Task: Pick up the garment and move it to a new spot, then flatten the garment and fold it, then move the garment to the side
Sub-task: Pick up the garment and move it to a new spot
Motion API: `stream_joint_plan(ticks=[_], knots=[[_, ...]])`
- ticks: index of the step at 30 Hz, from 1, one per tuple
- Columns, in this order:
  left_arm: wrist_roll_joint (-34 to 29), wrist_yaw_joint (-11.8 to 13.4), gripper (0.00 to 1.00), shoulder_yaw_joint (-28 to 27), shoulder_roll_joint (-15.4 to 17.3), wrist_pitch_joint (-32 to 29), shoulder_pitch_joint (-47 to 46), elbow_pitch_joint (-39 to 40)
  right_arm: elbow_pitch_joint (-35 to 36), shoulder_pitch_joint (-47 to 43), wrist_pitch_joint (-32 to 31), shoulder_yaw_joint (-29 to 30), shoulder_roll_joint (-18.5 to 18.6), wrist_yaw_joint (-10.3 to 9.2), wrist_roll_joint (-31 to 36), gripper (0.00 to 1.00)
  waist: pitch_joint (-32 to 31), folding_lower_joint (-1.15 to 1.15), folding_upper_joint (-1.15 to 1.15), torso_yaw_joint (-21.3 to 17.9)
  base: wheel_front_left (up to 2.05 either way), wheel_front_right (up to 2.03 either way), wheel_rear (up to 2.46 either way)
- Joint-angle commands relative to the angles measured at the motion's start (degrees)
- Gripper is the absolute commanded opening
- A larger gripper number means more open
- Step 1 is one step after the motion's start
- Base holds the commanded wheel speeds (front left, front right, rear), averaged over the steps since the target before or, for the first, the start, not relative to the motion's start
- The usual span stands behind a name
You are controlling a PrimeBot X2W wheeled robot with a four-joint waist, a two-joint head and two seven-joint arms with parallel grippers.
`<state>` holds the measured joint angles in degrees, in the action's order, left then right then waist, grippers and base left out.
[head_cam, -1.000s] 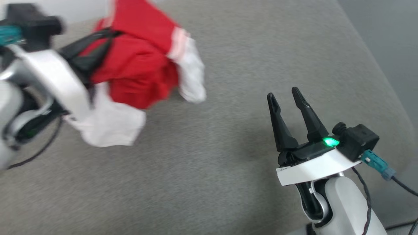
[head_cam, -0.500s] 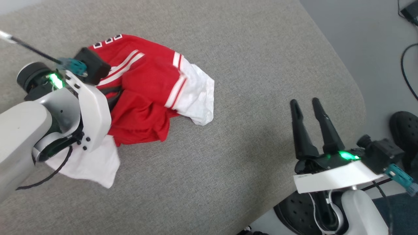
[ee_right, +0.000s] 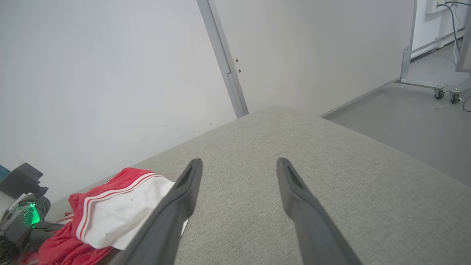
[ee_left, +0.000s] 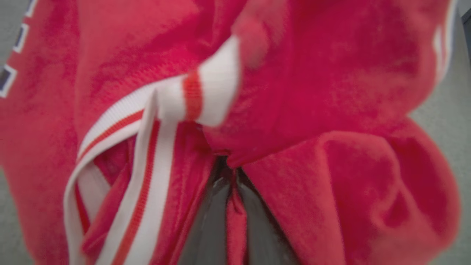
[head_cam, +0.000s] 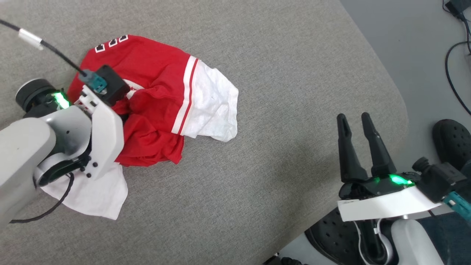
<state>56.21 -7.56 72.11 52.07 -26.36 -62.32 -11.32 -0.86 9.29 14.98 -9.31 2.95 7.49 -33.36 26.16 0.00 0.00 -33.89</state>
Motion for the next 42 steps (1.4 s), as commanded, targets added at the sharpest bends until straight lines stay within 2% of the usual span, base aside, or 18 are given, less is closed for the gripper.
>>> stream_joint_plan(ticks=[1,3,4,5,6,7,9,11,12,15,21,26,29,32,42], knots=[[0.4,0.1,0.07,2.1,2.1,0.0,3.0,-1.9,-0.4,0.2,0.3,-0.6,0.0,0.00,0.6,1.00,-0.7,0.00,0.00,0.1,0.00,0.00,0.00],[1.3,0.2,0.18,1.7,2.6,2.5,2.2,-1.6,-1.1,0.9,0.3,-1.4,0.0,0.00,1.3,1.00,-1.7,0.00,0.00,0.3,0.00,0.00,0.00],[2.1,0.2,0.30,1.5,2.8,4.3,1.9,-1.4,-1.5,1.2,0.3,-2.0,0.0,0.00,1.8,1.00,-2.3,0.00,0.00,0.4,0.00,0.00,0.00],[2.1,0.2,0.30,1.5,2.8,4.3,1.9,-1.4,-1.5,1.2,0.3,-2.0,0.0,0.00,1.8,1.00,-2.3,0.00,0.00,0.4,0.00,0.00,0.00],[2.8,0.1,0.45,1.4,3.0,6.5,1.6,-1.3,-2.1,1.5,0.3,-2.6,0.0,0.00,2.2,1.00,-3.0,0.00,0.00,0.5,0.00,0.00,0.00],[3.6,0.1,0.73,1.3,3.2,8.7,1.7,-1.0,-2.6,1.9,0.3,-3.1,0.0,0.00,2.6,1.00,-3.7,0.00,0.00,0.6,0.00,0.00,0.00],[5.8,0.1,1.00,1.3,2.9,13.0,2.2,-0.4,-4.0,2.4,0.3,-3.4,0.0,0.00,3.7,1.00,-5.4,0.00,0.00,1.7,0.00,0.00,0.00],[9.2,0.1,1.00,1.2,1.6,18.6,2.5,0.0,-5.2,3.3,0.3,-2.1,0.0,0.00,5.9,1.00,-7.0,0.00,0.00,5.7,0.00,0.00,0.00],[9.2,0.1,1.00,1.2,1.6,18.6,2.5,0.0,-5.2,3.3,0.3,-2.1,0.0,0.00,5.9,1.00,-7.0,0.00,0.00,5.7,0.00,0.00,0.00],[11.0,0.1,1.00,1.3,0.2,23.9,3.9,-0.5,-6.4,4.1,0.3,-0.8,0.0,0.00,7.9,1.00,-8.2,0.00,0.00,9.5,0.00,0.00,0.00],[14.7,0.1,1.00,0.9,-2.8,37.3,9.6,-5.7,-9.6,5.6,0.3,2.9,0.0,0.00,12.7,1.00,-10.3,0.00,0.00,16.9,0.00,0.00,0.00],[17.8,0.1,1.00,-2.9,-7.1,41.4,15.7,-13.4,-11.9,5.4,0.3,7.3,0.0,0.00,15.9,1.00,-11.7,0.00,0.00,23.4,0.00,0.00,0.00],[17.0,0.1,1.00,-11.1,-11.1,41.6,20.2,-16.4,-12.4,4.5,0.3,10.0,0.0,0.00,17.4,1.00,-12.3,0.00,0.00,27.1,0.00,0.00,0.00],[13.2,0.1,1.00,-21.7,-14.0,41.6,26.9,-17.8,-12.7,3.7,0.3,11.8,0.0,0.00,18.4,1.00,-13.3,0.00,0.00,29.7,0.00,0.00,0.00],[-9.2,0.1,1.00,-55.2,-23.5,41.6,49.8,-13.6,-12.1,-0.2,0.3,15.2,0.0,0.00,20.9,1.00,-16.5,0.00,0.00,34.1,0.00,0.00,0.00]])
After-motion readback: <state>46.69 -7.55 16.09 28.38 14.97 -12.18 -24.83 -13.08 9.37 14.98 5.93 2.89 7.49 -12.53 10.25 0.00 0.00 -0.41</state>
